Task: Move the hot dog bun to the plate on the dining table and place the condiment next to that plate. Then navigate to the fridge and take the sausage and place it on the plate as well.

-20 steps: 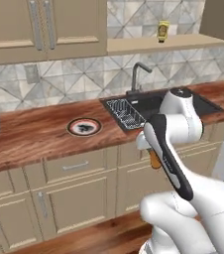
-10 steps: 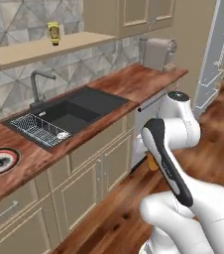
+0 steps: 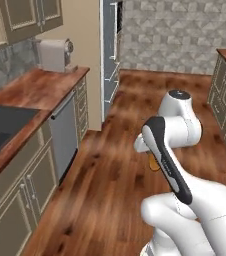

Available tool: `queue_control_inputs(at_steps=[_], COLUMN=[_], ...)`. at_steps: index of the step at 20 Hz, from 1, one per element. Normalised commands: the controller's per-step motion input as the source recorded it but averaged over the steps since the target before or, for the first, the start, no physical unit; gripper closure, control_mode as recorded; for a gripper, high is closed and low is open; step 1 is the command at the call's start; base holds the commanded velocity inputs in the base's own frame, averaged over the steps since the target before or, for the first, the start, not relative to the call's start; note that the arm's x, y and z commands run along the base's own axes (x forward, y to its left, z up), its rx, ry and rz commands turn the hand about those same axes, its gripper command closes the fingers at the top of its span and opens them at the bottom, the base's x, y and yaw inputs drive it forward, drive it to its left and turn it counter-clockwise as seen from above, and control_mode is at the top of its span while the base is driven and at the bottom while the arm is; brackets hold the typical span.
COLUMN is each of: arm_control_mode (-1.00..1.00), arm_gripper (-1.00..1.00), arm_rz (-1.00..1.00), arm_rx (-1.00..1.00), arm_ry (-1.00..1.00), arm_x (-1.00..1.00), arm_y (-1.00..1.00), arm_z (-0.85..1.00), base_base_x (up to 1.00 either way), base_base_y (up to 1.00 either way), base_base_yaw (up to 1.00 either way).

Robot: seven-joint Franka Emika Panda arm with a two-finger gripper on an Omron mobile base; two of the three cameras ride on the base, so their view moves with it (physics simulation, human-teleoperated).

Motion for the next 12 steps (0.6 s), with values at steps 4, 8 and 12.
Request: queue_control_inputs(at_steps=[4, 8, 12], arm_control_mode=[1.00, 1.00, 1.00], arm_gripper=[1.00, 1.00, 1.00], arm_rz=[0.00, 0.00, 0.00], arm_rx=[0.00, 0.00, 0.00], arm_ry=[0.00, 0.00, 0.00], arm_x=[0.00, 0.00, 0.00], arm_y=[0.00, 0.00, 0.00], arm_z=[0.00, 0.00, 0.00], base_base_x=[-0.20, -0.08, -0.46], base_base_y=[-0.95, -1.00, -1.00], base_base_yaw=[-0.55, -0.32, -0.24])
